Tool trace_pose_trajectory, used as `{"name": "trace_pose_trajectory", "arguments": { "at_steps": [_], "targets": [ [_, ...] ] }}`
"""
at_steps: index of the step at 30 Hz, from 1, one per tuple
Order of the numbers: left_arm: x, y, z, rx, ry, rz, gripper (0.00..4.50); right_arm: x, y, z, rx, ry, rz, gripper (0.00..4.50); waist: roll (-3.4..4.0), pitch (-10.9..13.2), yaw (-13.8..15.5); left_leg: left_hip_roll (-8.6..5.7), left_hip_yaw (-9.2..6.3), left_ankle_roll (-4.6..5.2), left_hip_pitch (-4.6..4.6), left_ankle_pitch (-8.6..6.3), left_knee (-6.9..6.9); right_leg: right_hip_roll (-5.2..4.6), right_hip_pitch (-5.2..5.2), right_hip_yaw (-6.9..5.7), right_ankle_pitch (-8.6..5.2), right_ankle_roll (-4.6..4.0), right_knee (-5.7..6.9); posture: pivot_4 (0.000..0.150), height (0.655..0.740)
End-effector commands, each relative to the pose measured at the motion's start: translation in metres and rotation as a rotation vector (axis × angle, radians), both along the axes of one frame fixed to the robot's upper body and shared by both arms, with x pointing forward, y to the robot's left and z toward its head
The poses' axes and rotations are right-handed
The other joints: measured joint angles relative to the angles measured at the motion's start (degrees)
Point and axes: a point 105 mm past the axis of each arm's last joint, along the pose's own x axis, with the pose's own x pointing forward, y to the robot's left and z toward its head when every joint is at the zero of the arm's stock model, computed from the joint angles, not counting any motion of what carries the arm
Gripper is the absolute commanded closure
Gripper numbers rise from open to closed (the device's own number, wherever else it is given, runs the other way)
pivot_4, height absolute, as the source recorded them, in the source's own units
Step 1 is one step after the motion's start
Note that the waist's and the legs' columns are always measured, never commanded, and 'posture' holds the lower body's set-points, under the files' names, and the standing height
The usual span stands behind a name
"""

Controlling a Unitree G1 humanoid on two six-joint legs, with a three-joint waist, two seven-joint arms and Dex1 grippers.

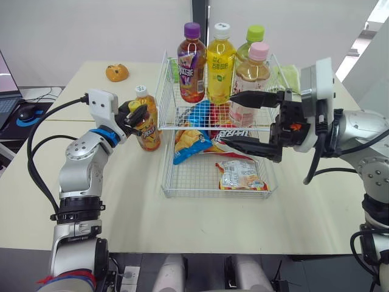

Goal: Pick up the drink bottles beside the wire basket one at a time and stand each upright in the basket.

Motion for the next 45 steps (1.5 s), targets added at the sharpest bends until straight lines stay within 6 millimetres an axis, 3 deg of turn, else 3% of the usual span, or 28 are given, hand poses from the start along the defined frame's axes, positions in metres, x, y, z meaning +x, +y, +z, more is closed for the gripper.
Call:
{"name": "trace_pose_trajectory", "arguments": {
  "at_steps": [1, 5, 17, 22, 31, 36, 39, 45],
  "targets": [
    [-0.002, 0.002, 0.016, 0.006, -0.053, 0.005, 3.13, -0.007, -0.003, 0.01, 0.017, -0.056, 0.0, 0.0, 0.0, 0.0, 0.0, 0.0, 0.0, 0.0, 0.0, 0.0, 0.0, 0.0, 0.0, 0.0, 0.0, 0.0, 0.0, 0.15, 0.74],
    [-0.012, 0.009, 0.03, -0.021, -0.092, 0.002, 3.13, -0.005, -0.003, 0.01, 0.019, -0.055, -0.006, 0.0, 0.0, 0.0, -0.1, 0.0, 0.0, 0.0, 0.0, 0.0, 0.0, 0.0, 0.0, 0.0, 0.0, 0.0, 0.0, 0.15, 0.74],
    [-0.074, 0.013, 0.097, 0.096, -0.107, -0.237, 3.13, 0.005, -0.003, 0.011, 0.04, -0.046, -0.023, 0.0, -0.02, 0.1, -1.0, 0.05, -0.06, 0.0, -0.06, 0.0, -0.04, 0.0, -0.06, -0.04, -0.01, 0.0, 0.0, 0.15, 0.74],
    [-0.091, 0.015, 0.137, 0.122, -0.142, -0.297, 3.13, 0.014, -0.005, 0.008, 0.046, -0.046, -0.054, 0.0, -0.06, 0.1, -1.0, 0.03, -0.07, 0.0, -0.07, 0.0, -0.02, 0.0, -0.05, -0.06, -0.02, 0.01, -0.01, 0.15, 0.74],
    [-0.117, -0.006, 0.219, 0.119, -0.269, -0.477, 3.13, 0.022, -0.005, 0.006, 0.046, -0.047, -0.072, 0.0, -0.11, 0.1, -1.1, -0.01, -0.04, 0.0, -0.08, 0.0, -0.05, 0.03, -0.07, -0.06, -0.03, 0.04, -0.01, 0.15, 0.74],
    [-0.121, -0.03, 0.253, 0.115, -0.339, -0.607, 3.13, 0.024, -0.005, 0.004, 0.041, -0.051, -0.084, 0.0, -0.09, 0.2, -1.2, -0.01, 0.0, 0.0, -0.06, 0.0, -0.05, 0.06, -0.07, -0.02, -0.16, 0.25, -0.01, 0.15, 0.74],
    [-0.116, -0.054, 0.257, 0.12, -0.344, -0.709, 3.13, 0.025, -0.006, 0.003, 0.041, -0.056, -0.096, 0.0, -0.09, 0.2, -1.1, -0.02, -0.02, 0.0, -0.08, 0.0, -0.02, 0.05, -0.07, -0.04, -0.16, 0.26, 0.0, 0.15, 0.74],
    [-0.088, -0.098, 0.225, 0.118, -0.281, -0.846, 3.13, 0.024, -0.012, 0.004, 0.036, -0.073, -0.148, 0.0, -0.08, 0.2, -1.2, -0.02, -0.01, -0.01, -0.08, 0.01, 0.0, 0.02, -0.08, -0.02, -0.02, 0.03, 0.05, 0.15, 0.74]
  ]
}}
